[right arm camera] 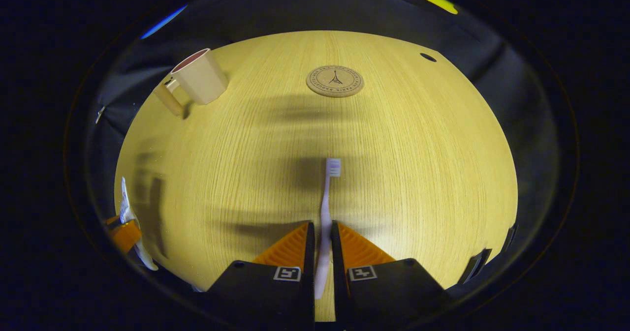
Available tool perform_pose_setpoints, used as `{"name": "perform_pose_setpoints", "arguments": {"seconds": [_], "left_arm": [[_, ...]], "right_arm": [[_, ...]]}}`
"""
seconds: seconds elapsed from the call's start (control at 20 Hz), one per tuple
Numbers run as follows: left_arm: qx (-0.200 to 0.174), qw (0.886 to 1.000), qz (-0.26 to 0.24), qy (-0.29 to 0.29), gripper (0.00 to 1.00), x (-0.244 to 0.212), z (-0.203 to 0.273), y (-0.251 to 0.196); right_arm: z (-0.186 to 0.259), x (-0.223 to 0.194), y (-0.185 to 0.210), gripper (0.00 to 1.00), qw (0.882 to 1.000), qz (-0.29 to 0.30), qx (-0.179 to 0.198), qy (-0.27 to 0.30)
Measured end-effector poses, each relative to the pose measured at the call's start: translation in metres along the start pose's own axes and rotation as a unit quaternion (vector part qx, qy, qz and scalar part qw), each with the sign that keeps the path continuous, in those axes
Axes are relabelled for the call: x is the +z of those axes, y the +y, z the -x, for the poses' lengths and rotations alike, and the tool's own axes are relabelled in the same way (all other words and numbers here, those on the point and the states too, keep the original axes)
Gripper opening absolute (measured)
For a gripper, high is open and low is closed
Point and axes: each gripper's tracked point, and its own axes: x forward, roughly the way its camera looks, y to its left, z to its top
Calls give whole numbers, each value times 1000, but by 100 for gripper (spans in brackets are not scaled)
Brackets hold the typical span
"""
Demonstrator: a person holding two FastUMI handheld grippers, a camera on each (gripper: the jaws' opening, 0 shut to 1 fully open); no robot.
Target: Put the toothbrush and toothpaste on the desktop into the cup, then pick up the cup and place it on the coaster on the desktop.
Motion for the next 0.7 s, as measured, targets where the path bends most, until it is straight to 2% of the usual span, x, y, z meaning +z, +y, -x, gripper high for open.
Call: {"name": "perform_pose_setpoints", "arguments": {"seconds": [0.05,0.3,0.55,0.7], "left_arm": [[0,1000,0,2,22,0,0,0],[-5,1000,5,7,22,4,3,0],[-5,1000,15,-17,22,8,7,-2],[-11,998,25,-50,22,16,12,-2]], "right_arm": [[0,-1,-1,8,1000,-1,2,-1],[1,-1,5,7,999,32,42,-8],[7,-4,-7,7,998,-8,61,-4],[13,-3,-25,6,998,-10,63,-6]]}}
